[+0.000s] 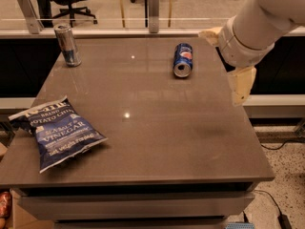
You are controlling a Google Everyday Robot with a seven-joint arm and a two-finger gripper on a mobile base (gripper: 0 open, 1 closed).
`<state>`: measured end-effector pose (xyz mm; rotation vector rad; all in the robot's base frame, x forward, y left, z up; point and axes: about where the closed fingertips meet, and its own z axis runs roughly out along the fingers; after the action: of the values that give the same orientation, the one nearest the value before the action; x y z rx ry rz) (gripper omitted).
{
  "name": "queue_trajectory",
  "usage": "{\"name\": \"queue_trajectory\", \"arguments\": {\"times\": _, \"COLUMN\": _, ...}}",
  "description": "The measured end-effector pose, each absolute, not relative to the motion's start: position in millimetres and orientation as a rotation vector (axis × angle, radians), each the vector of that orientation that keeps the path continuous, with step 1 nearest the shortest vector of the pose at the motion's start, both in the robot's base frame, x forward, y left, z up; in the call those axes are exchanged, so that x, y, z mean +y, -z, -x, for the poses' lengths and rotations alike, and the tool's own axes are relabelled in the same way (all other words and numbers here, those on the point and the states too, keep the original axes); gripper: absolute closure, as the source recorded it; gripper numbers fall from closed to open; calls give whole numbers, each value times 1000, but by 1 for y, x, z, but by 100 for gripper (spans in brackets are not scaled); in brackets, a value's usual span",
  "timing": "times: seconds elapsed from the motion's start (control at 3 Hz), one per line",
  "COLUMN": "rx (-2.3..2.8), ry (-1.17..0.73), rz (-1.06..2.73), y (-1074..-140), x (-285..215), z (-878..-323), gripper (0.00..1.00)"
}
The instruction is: Move pepsi can near blue chip bag
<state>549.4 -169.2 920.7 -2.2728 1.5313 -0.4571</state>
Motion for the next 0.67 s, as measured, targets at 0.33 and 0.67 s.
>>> {"name": "queue_trajectory", "arguments": {"times": 0.33, "rx": 1429, "ry": 531, "rz": 2360, "y": -918, "x": -163, "z": -565, "gripper": 0}}
{"name": "queue_trajectory", "arguments": {"times": 0.67, "rx": 1321, "ry": 556, "rz": 2463, "y": -914, "x": -158, "z": -578, "gripper": 0}}
